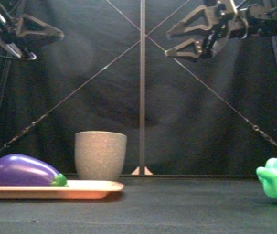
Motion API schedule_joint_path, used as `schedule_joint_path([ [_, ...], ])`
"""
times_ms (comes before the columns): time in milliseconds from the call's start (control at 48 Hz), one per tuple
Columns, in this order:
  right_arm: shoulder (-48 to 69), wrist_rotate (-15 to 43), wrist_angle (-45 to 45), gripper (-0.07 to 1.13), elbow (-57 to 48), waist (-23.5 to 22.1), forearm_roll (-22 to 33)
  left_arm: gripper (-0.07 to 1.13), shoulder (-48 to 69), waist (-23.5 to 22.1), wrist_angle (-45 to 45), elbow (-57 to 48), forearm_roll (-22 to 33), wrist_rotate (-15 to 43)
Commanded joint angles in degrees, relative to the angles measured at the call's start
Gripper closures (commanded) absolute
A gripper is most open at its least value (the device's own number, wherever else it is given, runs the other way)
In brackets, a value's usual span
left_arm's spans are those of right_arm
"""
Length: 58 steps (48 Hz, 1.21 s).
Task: Pick the eggplant then place it on the pink plate
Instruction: Drop eggplant on the pink plate and return to neutral
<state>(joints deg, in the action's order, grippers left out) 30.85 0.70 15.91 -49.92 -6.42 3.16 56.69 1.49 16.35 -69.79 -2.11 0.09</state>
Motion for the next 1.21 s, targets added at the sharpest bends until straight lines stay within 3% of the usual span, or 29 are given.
schedule_joint_path([
  [21,7.8,-0.2,0.5,0.02,-3.7,-0.3,-0.7,1.09,-0.1,0.1,0.3,0.7,-0.2,0.1],
  [354,21.9,-0.2,0.2,0.02,-11.8,-0.3,-3.3,1.09,-0.1,0.2,0.3,0.6,-0.9,0.1],
  [1208,23.2,-0.4,-0.7,0.02,-14.4,-1.5,-1.1,1.09,-0.2,0.7,0.3,0.1,-1.3,0.2],
])
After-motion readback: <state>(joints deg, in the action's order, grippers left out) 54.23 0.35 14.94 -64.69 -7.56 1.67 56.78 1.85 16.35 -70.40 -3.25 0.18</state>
